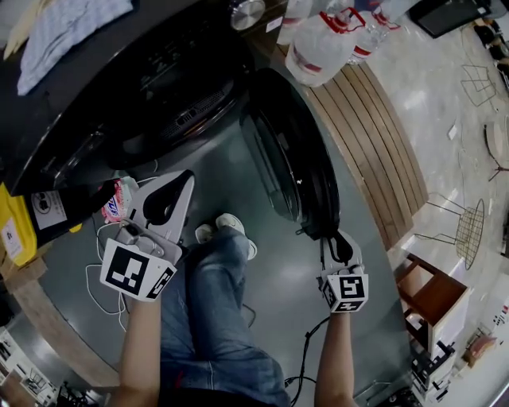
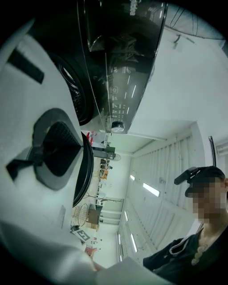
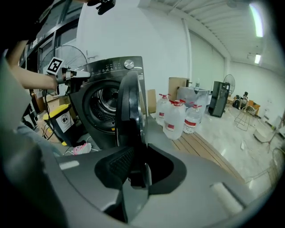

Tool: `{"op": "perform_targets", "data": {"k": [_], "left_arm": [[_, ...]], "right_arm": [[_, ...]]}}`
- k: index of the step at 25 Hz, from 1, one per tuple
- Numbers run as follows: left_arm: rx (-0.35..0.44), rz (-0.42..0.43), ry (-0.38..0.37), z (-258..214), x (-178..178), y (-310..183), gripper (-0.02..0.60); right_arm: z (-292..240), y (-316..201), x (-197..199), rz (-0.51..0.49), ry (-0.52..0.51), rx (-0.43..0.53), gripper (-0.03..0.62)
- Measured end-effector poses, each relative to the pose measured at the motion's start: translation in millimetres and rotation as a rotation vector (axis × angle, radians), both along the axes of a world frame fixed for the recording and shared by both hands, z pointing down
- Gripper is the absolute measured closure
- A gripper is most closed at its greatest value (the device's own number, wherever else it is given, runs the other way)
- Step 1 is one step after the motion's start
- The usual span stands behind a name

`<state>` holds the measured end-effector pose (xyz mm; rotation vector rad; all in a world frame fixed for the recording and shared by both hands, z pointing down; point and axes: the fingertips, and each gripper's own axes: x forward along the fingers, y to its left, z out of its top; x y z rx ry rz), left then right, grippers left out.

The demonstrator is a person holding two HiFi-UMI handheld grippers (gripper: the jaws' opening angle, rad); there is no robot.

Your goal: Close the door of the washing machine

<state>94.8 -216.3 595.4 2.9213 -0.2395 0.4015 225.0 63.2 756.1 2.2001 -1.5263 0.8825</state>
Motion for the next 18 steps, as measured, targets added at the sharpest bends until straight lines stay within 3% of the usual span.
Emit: {"op": "perform_targets", "data": {"k": [4, 9, 14, 18], "left_arm": [[-0.018, -0.056, -0.008, -4, -11, -1, 0.581], [-0.033, -0.142, -0.002, -18, -39, -17, 0.581], [-0.050, -0.245, 0.013, -26, -71, -33, 0.581], [-0.051, -0.333, 0.019, -30, -105, -47, 0.581]], "right_arm": [[2, -5, -25, -0.080, -0.058, -0.043, 0.507], [-1, -35, -89, -0.228, -0.170, -0.070, 0.488], [-1, -76, -157, -0.493, -0.269, -0.081, 0.461], [-6, -117, -205, -0.732, -0.276, -0.074, 0.454]]}}
